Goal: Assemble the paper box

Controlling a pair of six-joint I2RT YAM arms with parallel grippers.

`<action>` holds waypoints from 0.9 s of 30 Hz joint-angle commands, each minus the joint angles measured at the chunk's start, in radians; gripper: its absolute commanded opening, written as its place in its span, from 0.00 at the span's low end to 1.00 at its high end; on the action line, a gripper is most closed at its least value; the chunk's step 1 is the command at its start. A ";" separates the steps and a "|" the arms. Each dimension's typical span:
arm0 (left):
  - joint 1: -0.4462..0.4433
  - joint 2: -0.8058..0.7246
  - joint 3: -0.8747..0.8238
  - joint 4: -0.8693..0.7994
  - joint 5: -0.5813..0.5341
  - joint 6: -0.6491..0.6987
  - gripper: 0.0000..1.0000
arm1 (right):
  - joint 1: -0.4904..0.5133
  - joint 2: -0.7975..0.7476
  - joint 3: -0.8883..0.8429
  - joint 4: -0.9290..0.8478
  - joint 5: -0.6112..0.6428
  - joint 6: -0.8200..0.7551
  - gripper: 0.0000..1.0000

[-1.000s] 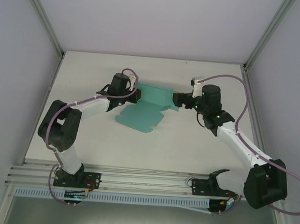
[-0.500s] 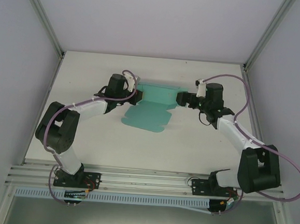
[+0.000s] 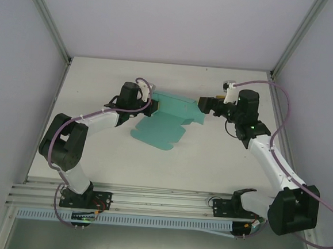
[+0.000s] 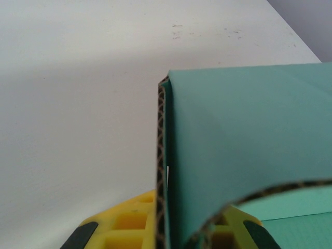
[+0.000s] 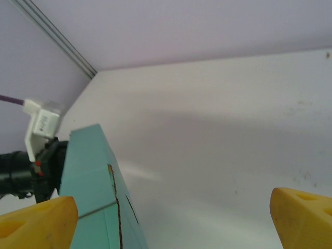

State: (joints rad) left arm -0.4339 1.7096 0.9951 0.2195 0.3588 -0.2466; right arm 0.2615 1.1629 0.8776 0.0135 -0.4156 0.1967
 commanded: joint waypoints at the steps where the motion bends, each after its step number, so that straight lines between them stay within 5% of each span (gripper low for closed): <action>1: -0.005 -0.005 0.034 -0.007 0.007 0.012 0.00 | -0.002 0.037 0.044 0.029 0.023 -0.001 0.96; 5: -0.005 -0.005 0.045 -0.029 -0.021 -0.002 0.00 | 0.023 0.112 0.078 0.010 -0.027 -0.015 0.95; 14: -0.006 0.025 0.056 -0.018 0.013 -0.047 0.00 | 0.129 0.251 0.081 -0.013 0.068 -0.083 0.96; 19: -0.005 0.038 0.056 0.014 0.058 -0.054 0.00 | 0.185 0.309 0.061 0.139 0.301 -0.038 0.96; 24: -0.006 0.042 0.056 -0.011 -0.009 -0.060 0.00 | 0.263 0.311 -0.002 0.335 0.627 0.068 0.99; 27: -0.006 0.038 0.055 -0.025 -0.048 -0.062 0.00 | 0.282 0.273 -0.029 0.338 0.683 0.077 0.99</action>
State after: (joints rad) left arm -0.4225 1.7515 1.0191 0.1970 0.2977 -0.3008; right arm 0.5217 1.4670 0.8764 0.2417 0.0952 0.2218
